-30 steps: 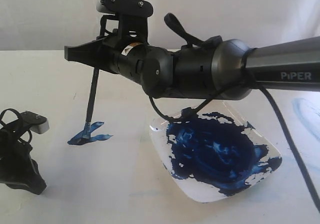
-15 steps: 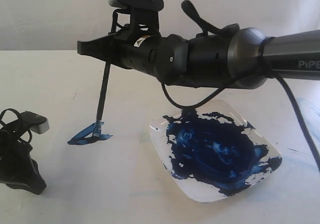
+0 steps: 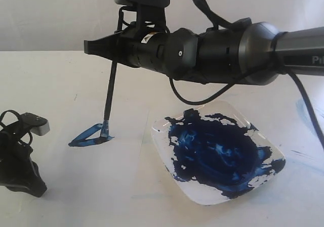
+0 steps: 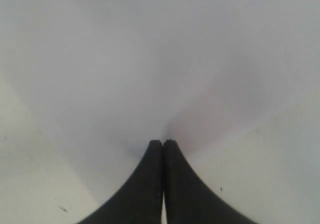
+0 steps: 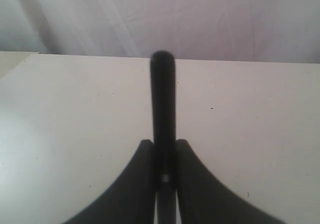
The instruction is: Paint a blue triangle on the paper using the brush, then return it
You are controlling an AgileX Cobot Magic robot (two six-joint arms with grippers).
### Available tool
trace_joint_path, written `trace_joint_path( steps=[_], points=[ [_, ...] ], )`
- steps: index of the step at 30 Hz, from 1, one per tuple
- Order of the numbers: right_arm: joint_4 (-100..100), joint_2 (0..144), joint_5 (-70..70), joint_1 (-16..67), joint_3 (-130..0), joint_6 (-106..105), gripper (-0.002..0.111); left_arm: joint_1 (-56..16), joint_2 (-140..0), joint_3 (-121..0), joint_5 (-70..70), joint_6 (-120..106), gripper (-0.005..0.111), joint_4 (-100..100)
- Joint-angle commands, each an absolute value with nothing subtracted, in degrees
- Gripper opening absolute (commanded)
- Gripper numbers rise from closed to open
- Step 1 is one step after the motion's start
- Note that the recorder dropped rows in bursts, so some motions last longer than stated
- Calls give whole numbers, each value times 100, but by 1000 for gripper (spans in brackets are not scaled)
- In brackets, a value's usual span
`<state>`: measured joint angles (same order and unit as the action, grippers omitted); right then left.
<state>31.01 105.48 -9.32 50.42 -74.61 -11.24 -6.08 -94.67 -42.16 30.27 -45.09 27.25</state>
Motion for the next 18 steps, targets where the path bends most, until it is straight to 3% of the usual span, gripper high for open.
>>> trace_joint_path(
  steps=[1,18],
  points=[
    [3001,10478,-824,4963,-7455,-1310,0,-582,-9434,-4176,3144,-4494,0,2800],
    [3001,10386,-593,4783,-7455,-1310,0,-582,-9434,-4176,3143,-4494,0,2810]
  ],
)
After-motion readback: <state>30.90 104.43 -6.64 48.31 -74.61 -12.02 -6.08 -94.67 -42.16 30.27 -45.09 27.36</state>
